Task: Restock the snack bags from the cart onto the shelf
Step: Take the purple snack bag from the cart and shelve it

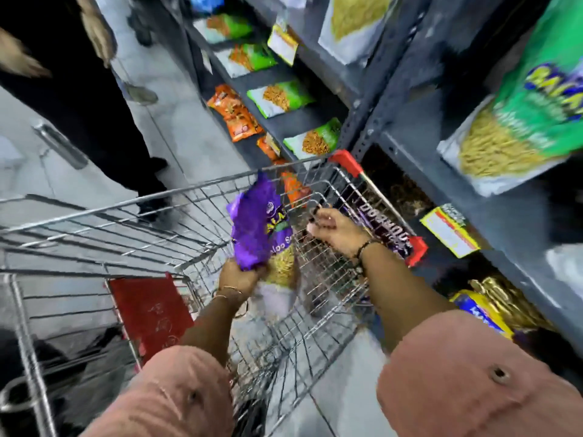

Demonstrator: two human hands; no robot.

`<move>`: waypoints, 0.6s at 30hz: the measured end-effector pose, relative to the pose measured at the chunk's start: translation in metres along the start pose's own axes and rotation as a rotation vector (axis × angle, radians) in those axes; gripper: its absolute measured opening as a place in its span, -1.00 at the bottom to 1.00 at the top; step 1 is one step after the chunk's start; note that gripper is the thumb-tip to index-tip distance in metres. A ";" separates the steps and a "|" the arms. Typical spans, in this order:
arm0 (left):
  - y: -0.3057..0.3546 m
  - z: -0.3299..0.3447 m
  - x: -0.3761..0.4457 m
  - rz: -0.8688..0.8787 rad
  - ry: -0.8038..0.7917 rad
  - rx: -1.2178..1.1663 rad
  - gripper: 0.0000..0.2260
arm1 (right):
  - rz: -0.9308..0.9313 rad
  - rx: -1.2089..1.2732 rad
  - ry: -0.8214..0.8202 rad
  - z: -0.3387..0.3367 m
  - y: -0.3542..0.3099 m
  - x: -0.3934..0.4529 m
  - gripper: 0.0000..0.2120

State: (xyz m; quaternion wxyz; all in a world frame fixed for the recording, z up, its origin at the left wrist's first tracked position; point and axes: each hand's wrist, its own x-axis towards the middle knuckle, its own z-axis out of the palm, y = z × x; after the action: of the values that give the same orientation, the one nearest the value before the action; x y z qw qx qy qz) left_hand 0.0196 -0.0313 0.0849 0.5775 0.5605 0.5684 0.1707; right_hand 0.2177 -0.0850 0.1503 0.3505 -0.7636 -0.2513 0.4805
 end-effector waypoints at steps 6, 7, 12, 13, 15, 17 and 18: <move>0.118 0.006 -0.057 0.230 -0.247 -0.082 -0.72 | -0.089 0.040 -0.004 -0.064 -0.005 -0.079 -0.52; 0.138 0.006 -0.067 0.271 -0.289 -0.086 -0.74 | -0.125 0.095 -0.031 -0.074 -0.011 -0.093 -0.58; 0.231 0.017 -0.138 0.420 -0.486 -0.146 -0.78 | -0.376 0.173 0.019 -0.134 -0.047 -0.188 -0.63; 0.248 0.021 -0.153 0.433 -0.530 -0.172 -0.82 | -0.410 0.209 0.048 -0.144 -0.054 -0.206 -0.58; 0.283 0.034 -0.190 0.466 -0.599 -0.227 -0.86 | -0.492 0.273 0.091 -0.172 -0.066 -0.245 -0.63; 0.319 0.048 -0.223 0.538 -0.626 -0.308 -0.87 | -0.587 0.290 0.105 -0.197 -0.083 -0.283 -0.71; 0.337 0.057 -0.239 0.594 -0.615 -0.337 -0.79 | -0.630 0.276 0.138 -0.212 -0.092 -0.302 -0.72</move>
State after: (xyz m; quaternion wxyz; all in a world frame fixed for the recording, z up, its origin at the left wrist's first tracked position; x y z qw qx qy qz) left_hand 0.1456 -0.1504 0.4641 0.7287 0.6220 0.1496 0.2444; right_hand 0.2814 -0.3075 0.4521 0.5975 -0.6248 -0.3830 0.3254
